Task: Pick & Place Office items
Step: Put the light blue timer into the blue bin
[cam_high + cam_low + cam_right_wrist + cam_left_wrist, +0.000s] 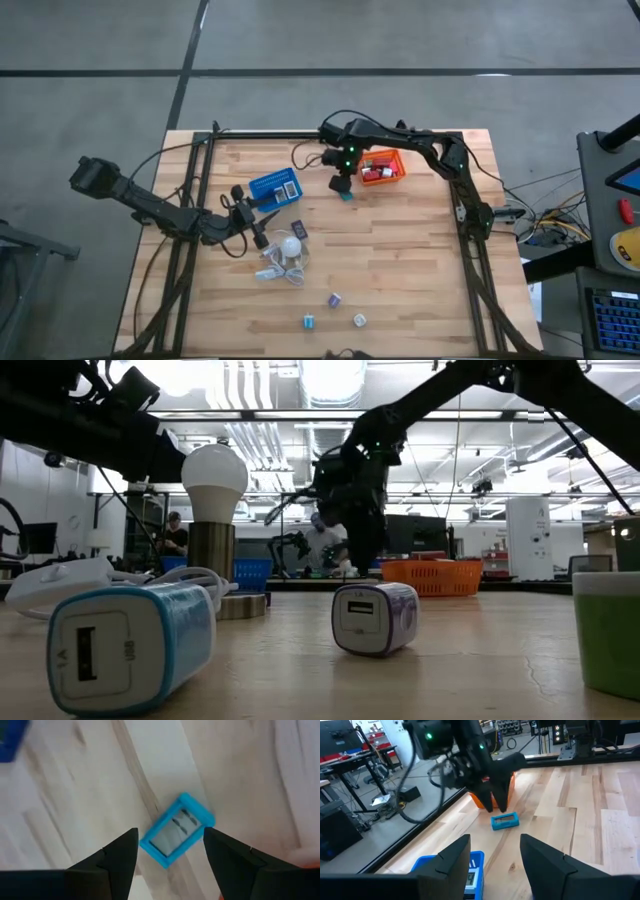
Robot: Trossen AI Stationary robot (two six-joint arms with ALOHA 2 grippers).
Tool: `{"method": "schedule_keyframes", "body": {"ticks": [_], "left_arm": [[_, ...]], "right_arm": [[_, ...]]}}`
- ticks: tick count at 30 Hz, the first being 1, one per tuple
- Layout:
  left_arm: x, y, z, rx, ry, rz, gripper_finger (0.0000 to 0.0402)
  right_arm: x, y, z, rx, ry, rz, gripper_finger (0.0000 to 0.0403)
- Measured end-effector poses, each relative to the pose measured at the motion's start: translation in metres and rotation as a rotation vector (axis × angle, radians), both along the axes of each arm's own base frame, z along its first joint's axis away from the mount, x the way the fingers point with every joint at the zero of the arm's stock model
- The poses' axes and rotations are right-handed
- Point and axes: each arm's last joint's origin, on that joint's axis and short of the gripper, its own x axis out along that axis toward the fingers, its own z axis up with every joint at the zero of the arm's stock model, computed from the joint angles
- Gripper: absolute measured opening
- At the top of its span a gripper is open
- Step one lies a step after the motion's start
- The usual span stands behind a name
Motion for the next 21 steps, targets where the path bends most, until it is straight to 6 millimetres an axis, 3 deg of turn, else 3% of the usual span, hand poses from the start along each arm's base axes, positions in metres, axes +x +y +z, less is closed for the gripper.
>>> {"method": "schedule_keyframes", "body": {"ticks": [8,21], "left_arm": [[0.001,-0.001,0.001,-0.009,-0.005,-0.018,0.0177],[0.001,-0.001,0.002,-0.01,-0.006,-0.018,0.0177]], "right_arm": [[-0.009,0.003,-0.026,-0.001,0.061,-0.055,0.0222],[-0.004,0.013,-0.032,-0.033,0.056,-0.025,0.0222]]}}
